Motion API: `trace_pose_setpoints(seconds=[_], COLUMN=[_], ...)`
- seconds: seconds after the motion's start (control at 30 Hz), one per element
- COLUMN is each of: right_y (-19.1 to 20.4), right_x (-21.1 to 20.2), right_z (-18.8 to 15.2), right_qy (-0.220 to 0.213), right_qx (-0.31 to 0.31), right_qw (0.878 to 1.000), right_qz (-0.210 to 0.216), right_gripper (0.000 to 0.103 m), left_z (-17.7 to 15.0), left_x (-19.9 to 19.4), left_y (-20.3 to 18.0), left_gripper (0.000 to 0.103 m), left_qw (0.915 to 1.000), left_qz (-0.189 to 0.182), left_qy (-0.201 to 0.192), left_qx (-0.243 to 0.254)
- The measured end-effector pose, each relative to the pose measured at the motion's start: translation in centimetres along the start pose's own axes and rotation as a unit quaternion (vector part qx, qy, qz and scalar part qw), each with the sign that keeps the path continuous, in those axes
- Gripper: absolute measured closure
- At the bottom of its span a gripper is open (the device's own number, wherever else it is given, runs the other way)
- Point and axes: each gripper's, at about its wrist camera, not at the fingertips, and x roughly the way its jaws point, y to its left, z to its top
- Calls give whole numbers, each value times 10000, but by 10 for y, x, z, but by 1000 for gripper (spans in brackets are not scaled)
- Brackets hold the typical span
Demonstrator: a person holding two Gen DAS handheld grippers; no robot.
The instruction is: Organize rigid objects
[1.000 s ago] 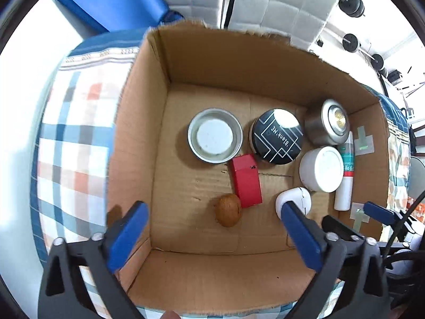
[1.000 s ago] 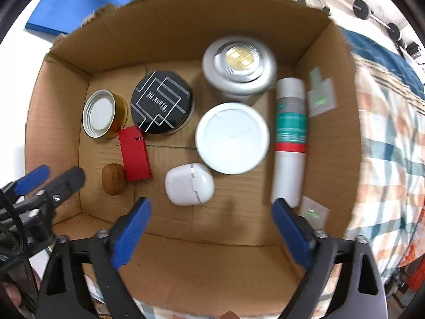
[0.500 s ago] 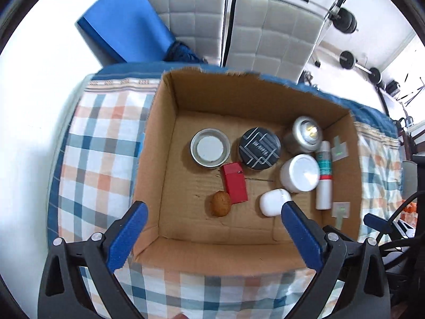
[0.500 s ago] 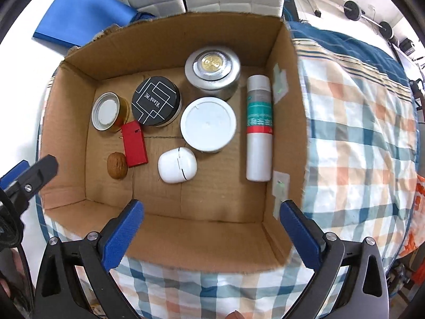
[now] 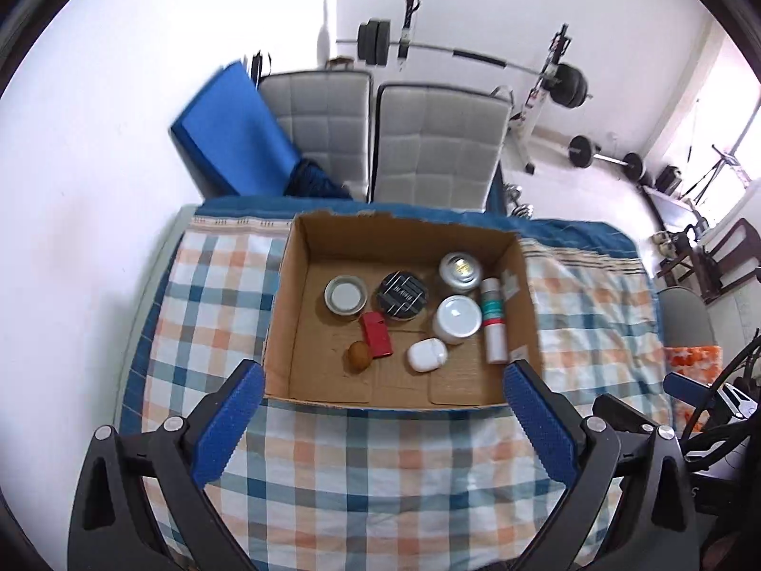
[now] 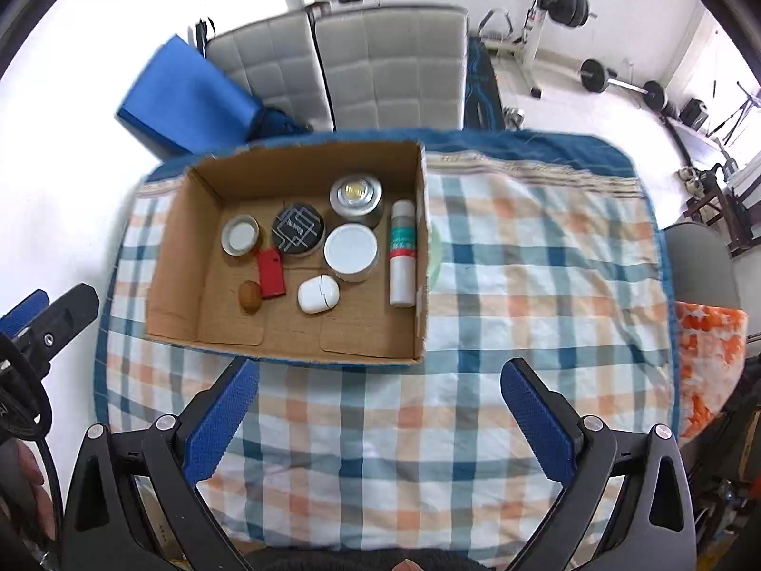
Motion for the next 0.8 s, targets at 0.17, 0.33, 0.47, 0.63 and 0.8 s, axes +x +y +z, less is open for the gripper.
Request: trace_pose_setpoints(seconds=[0.17, 0.33, 0.47, 0.63, 0.8], right_y=[-12, -23, -28, -35, -38], right_x=[-59, -106, -134, -157, -174], right_z=[-17, -32, -42, -48, -53], right_qy=[-352, -630, -842, -1031, -1208], right_qx=[53, 133, 177, 218, 220], right_qw=[9994, 9978, 9962, 9944, 9924], right_qz=[43, 137, 100, -16, -113], right_gripper=[0, 0, 0, 0, 0], left_z=[-5, -9, -13, -19, -25], left_x=[-44, -78, -98, -109, -117], left_y=[-14, -27, -30, -31, -35], left_gripper=[0, 0, 0, 0, 0], left_qw=[9995, 9982, 9973, 9968, 9962], left_qz=[-2, -6, -23, -55, -22], left_qy=[-292, -535, -696, -778, -848], left_qx=[112, 269, 253, 187, 203])
